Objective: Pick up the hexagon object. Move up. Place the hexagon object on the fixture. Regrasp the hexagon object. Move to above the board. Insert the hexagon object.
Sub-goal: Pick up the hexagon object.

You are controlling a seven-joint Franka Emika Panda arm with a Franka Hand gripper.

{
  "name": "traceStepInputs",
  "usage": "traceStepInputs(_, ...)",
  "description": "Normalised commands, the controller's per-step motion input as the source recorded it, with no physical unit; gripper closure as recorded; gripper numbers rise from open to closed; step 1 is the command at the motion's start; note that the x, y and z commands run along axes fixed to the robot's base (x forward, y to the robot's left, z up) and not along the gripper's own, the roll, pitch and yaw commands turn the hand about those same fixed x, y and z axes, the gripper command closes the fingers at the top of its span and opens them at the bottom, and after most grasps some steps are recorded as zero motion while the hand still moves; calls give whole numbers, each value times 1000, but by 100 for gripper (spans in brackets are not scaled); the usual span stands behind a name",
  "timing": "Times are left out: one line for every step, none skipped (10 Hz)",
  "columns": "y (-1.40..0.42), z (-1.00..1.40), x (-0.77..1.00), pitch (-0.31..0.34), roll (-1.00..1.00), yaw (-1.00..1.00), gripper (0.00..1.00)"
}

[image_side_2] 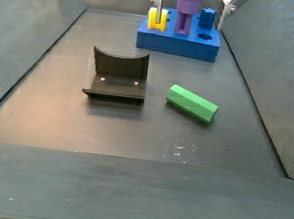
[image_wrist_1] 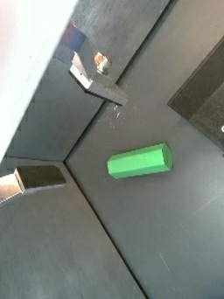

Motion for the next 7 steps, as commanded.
traceStepInputs(257,-434,11,0,13,457,0)
traceStepInputs(83,-980,-174,-146,66,940,0)
traceStepInputs(74,-980,-180,-146,53,954,0)
traceStepInputs(46,-971,-180,-136,17,994,0)
traceStepInputs(37,-969,-183,-133,7,1000,0)
traceStepInputs(37,-969,-180,-131,3,1000,0)
traceStepInputs(37,-974,-171,-126,0,1000,0)
